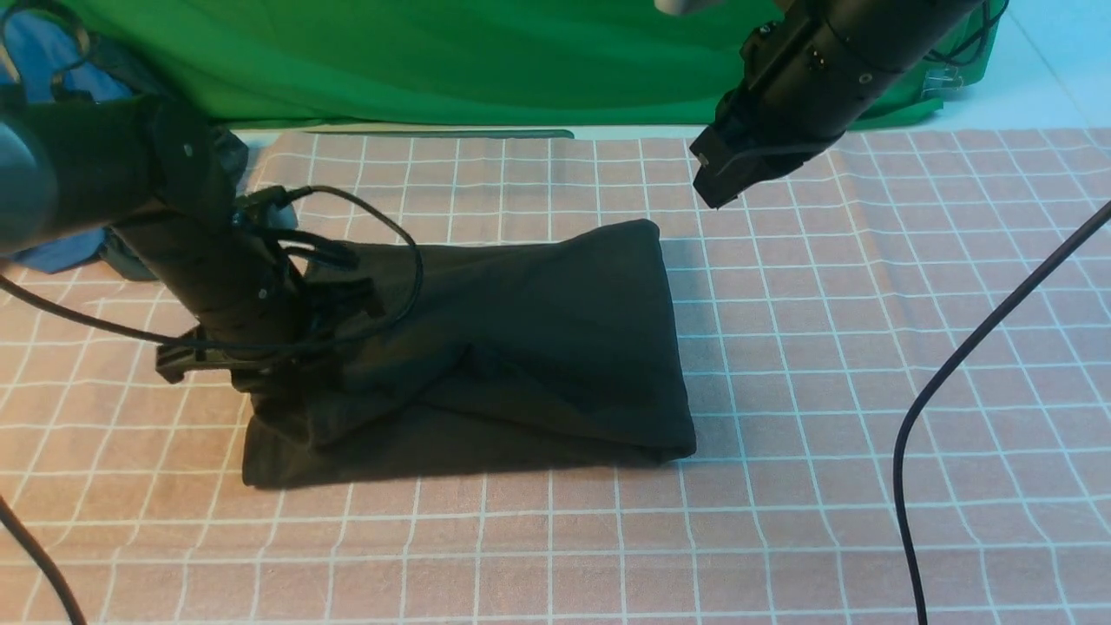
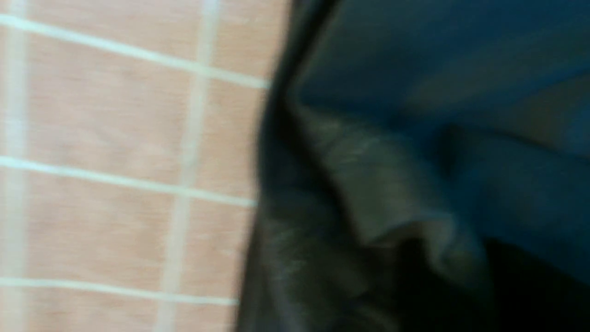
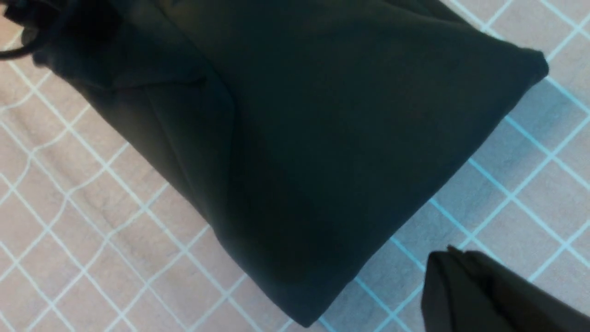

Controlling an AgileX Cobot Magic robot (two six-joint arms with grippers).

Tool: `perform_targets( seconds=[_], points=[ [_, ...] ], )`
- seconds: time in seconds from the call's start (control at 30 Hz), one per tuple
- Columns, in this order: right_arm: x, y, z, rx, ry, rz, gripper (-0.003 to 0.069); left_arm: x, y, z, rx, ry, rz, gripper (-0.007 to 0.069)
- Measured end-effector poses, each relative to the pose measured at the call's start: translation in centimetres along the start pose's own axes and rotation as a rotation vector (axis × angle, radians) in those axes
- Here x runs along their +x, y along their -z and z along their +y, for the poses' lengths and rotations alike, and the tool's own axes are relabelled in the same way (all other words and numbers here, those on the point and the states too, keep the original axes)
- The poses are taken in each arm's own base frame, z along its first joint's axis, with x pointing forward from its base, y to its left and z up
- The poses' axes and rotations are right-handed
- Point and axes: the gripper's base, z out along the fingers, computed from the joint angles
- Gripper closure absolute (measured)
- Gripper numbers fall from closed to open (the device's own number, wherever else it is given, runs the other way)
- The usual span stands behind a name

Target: Fold a long-sleeved shirt over a pink coffee tablecloth.

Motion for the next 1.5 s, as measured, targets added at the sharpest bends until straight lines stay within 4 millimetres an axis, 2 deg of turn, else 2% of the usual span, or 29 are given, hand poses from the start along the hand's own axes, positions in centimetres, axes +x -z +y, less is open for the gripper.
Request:
perform_targets(
  seconds=[0.03,0.07,0.27,0.63,0.9,0.97,1.07,1.13,1.17,1.2,1.23,1.27,1.3,1.4,1.5],
  points=[
    [0.0,0.0,0.0,-0.001,0.003,-0.001,0.0620,-0.1,0.2,0.4,-0.039,-0.029,-0.012,0.0574],
    [0.0,0.0,0.0,-0.001,0.003,-0.001,0.0620,-0.1,0.4,0.5,-0.061,-0.044,-0.021,0.0582],
    [0.0,0.0,0.1,-0.004,0.015,-0.003,0.0620,-0.5,2.3,0.7,-0.088,-0.156,-0.131,0.0592],
    [-0.5,-0.5,1.9,-0.032,0.048,-0.017,0.0620,-0.3,2.6,1.3,-0.153,-0.251,-0.105,0.0589],
    [-0.9,-0.7,2.9,-0.044,0.068,-0.036,0.0620,-0.4,2.7,1.8,-0.215,-0.272,-0.113,0.0460],
    [-0.9,-0.9,3.0,-0.048,0.067,-0.035,0.0620,-0.7,3.3,1.9,-0.246,-0.244,-0.112,0.0404],
    [-0.9,-1.2,3.0,-0.050,0.067,-0.029,0.0620,-1.0,4.5,1.7,-0.240,-0.187,-0.124,0.0377],
    [-0.9,-1.4,3.0,-0.051,0.068,-0.025,0.0620,-1.1,5.7,1.2,-0.197,-0.153,-0.145,0.0384],
    [-0.9,-1.5,3.1,-0.053,0.068,-0.023,0.0620,-1.0,6.8,0.5,-0.126,-0.123,-0.162,0.0411],
    [-0.9,-1.6,3.1,-0.052,0.069,-0.024,0.0620,-0.7,7.9,-0.6,0.006,-0.094,-0.171,0.0463],
    [-0.9,-1.6,3.1,-0.052,0.069,-0.026,0.0620,-0.7,8.0,-0.8,0.022,-0.101,-0.175,0.0478],
    [-1.0,-1.7,3.1,-0.050,0.069,-0.031,0.0620,-0.2,8.6,-2.3,0.159,-0.111,-0.171,0.0544],
    [-1.0,-1.7,3.1,-0.049,0.069,-0.034,0.0620,-0.1,8.7,-3.1,0.205,-0.122,-0.171,0.0575],
    [-1.1,-1.7,3.0,-0.046,0.069,-0.041,0.0620,0.5,7.8,-5.2,0.284,-0.146,-0.156,0.0611],
    [-1.1,-1.7,3.0,-0.043,0.069,-0.047,0.0621,1.0,5.2,-6.7,0.269,-0.181,-0.102,0.0612]
  ],
)
